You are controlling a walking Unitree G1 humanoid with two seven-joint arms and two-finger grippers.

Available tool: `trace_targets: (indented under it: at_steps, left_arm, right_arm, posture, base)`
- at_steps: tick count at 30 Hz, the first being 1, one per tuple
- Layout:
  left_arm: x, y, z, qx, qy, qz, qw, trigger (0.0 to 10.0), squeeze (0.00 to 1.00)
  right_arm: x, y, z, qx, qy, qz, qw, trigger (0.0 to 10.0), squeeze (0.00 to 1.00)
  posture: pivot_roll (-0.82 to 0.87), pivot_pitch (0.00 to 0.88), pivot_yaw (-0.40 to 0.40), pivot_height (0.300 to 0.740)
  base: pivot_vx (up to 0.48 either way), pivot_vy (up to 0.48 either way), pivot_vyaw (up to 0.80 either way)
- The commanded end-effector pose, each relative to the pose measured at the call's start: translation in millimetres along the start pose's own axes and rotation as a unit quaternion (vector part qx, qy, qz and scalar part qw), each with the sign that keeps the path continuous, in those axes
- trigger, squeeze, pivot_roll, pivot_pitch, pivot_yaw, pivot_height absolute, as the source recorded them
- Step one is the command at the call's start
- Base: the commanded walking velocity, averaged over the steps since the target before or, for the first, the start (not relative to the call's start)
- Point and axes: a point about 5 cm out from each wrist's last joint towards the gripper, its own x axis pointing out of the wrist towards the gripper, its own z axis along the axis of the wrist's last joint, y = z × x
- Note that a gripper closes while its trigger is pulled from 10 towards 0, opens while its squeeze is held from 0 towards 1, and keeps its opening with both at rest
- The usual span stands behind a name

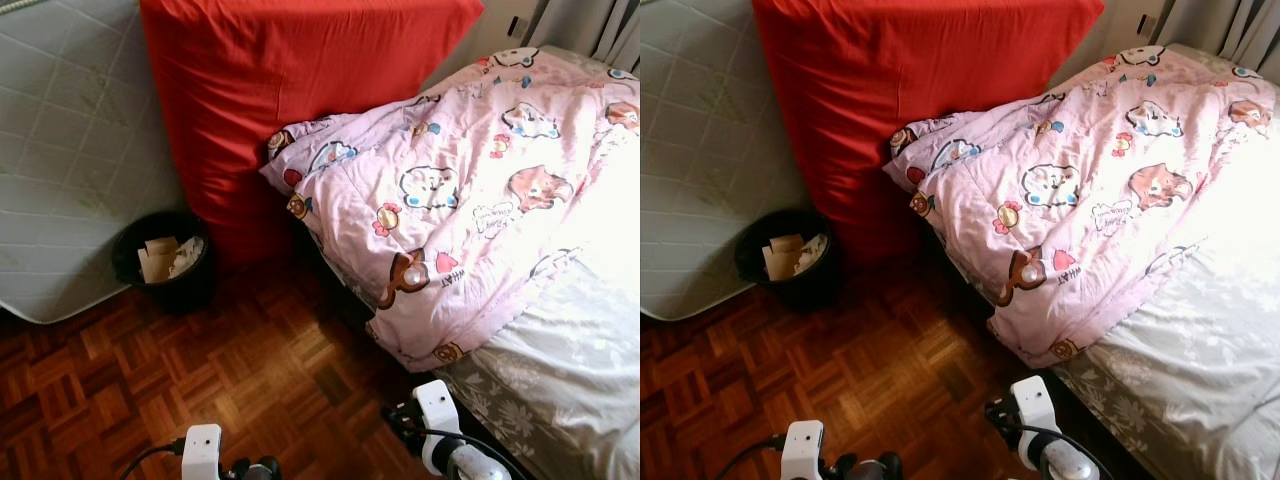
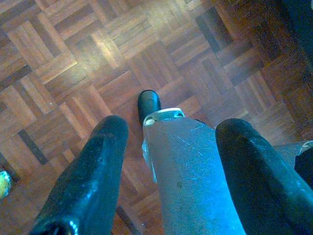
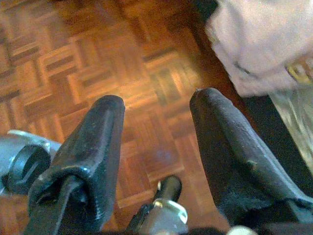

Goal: Clean up the room

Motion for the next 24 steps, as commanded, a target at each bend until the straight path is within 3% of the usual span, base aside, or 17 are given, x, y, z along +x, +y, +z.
trace_targets:
  at_steps: [1, 6, 8, 10, 14, 21, 24]
  left_arm:
    - [-2.8, -2.7, -12, 0.0, 0.019, -0.003, 1.0, 10.0, 0.0]
    - [-1.9, -3.4, -10, -0.006, 0.016, 0.0, 1.0, 10.0, 0.0]
    - [-1.5, -2.9, -8, -0.007, 0.015, 0.001, 1.0, 10.0, 0.0]
    - [-1.0, -2.0, -6, -0.008, 0.013, 0.002, 1.0, 10.0, 0.0]
    - [-0.7, -1.5, -5, -0.008, 0.012, 0.002, 1.0, 10.0, 0.0]
    - [-0.3, 0.4, -3, -0.006, 0.01, 0.003, 1.0, 10.0, 0.0]
    - [-0.3, 0.6, -3, -0.006, 0.01, 0.004, 1.0, 10.0, 0.0]
  right_arm:
    - [-2.9, -1.7, -13, 0.044, 0.029, -0.024, 0.998, 10.0, 0.0]
    - [-11.6, -7.8, -34, 0.09, 0.073, -0.081, 0.99, 10.0, 0.0]
    - [-18.7, -15.7, -43, 0.122, 0.08, -0.131, 0.981, 10.0, 0.0]
    - [-31.0, -29.4, -56, 0.183, 0.09, -0.206, 0.957, 10.0, 0.0]
    - [-41.1, -37.4, -66, 0.213, 0.093, -0.246, 0.941, 10.0, 0.0]
    - [-44.9, -35.8, -74, 0.22, 0.108, -0.244, 0.938, 10.0, 0.0]
    - [-43.1, -35.2, -71, 0.208, 0.105, -0.236, 0.943, 10.0, 0.0]
  posture:
    - [-0.01, 0.156, -0.011, 0.74]
    - [0.0, 0.153, -0.016, 0.74]
    - [0.01, 0.155, -0.014, 0.74]
    - [0.01, 0.157, -0.012, 0.74]
    - [0.01, 0.161, -0.006, 0.74]
    - [0.0, 0.168, -0.001, 0.74]
    - [0.0, 0.17, -0.001, 0.74]
  base:
    - [0.0, 0.0, 0.0]
    - [0.0, 0.0, 0.0]
    - [0.0, 0.0, 0.0]
    - [0.0, 0.0, 0.0]
    - [0.0, 0.0, 0.0]
    - [0.0, 0.0, 0.0]
    - [0.0, 0.0, 0.39]
